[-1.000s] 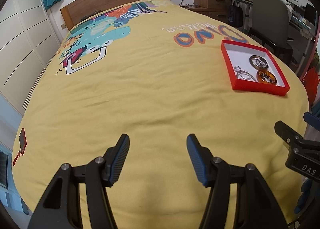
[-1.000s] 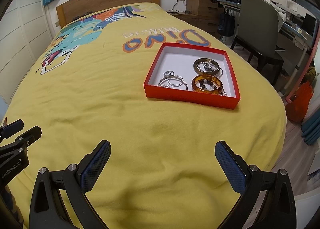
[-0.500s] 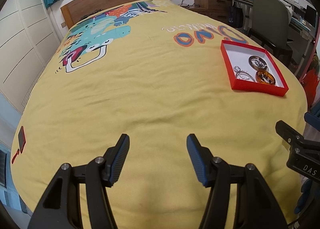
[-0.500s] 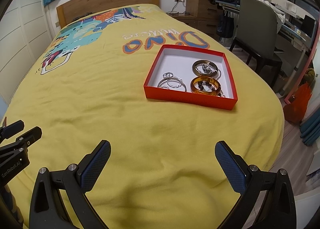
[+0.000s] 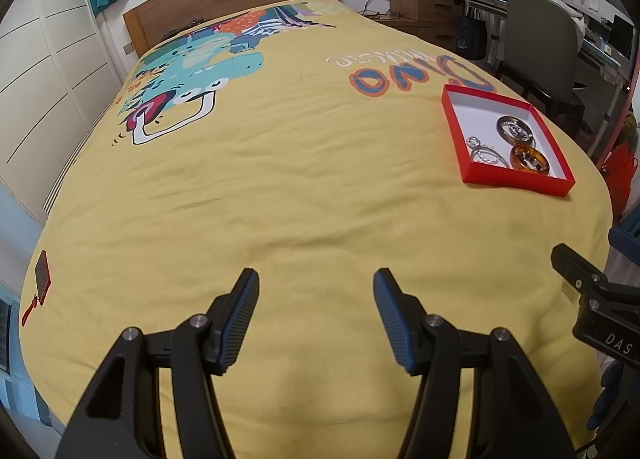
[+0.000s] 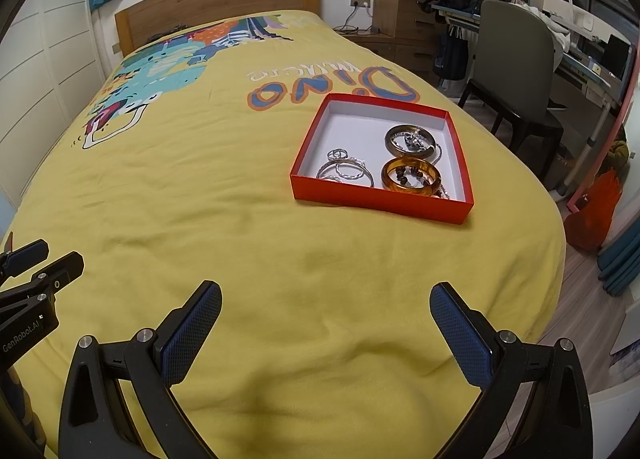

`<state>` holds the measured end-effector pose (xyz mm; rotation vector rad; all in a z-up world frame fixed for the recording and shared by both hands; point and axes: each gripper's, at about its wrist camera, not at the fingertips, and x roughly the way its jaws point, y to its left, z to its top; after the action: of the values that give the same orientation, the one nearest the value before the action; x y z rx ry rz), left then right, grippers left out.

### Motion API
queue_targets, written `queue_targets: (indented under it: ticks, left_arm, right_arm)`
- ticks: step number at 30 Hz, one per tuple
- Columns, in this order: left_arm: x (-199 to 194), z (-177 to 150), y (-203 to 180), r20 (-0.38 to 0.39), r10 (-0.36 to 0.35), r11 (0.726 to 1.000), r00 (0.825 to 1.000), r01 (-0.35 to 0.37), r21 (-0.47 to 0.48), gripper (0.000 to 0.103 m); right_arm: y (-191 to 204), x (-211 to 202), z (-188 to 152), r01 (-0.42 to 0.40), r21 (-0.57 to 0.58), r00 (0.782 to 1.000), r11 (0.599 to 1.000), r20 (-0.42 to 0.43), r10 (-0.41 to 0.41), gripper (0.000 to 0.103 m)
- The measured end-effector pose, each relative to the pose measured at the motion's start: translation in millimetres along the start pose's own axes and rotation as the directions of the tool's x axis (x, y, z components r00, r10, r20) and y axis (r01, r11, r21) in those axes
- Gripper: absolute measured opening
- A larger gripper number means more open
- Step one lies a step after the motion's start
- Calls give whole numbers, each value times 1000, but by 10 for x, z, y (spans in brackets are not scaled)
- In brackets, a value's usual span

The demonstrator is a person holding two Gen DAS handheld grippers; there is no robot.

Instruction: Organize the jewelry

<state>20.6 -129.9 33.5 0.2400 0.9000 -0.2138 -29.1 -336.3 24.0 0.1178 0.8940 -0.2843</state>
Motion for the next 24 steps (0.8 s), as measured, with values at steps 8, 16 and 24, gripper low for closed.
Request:
queue_targets:
  ticks: [8,16,24]
  left_arm:
    - [-5,-3,1,1,1,1000,1000,-1,-1,57]
    - [-5,-6,6,0,1,1000,1000,-1,-1,57]
    - [-15,-19,7,-2,2,1000,1000,-2,-3,57]
  right_arm:
    - [-5,-6,-1,1,-2,1000,1000,1,-1,102]
    - [1,-28,1,2,-6,1000,1000,3,-2,102]
    - [1,-28,0,1,-5,1000,1000,3,-1,102]
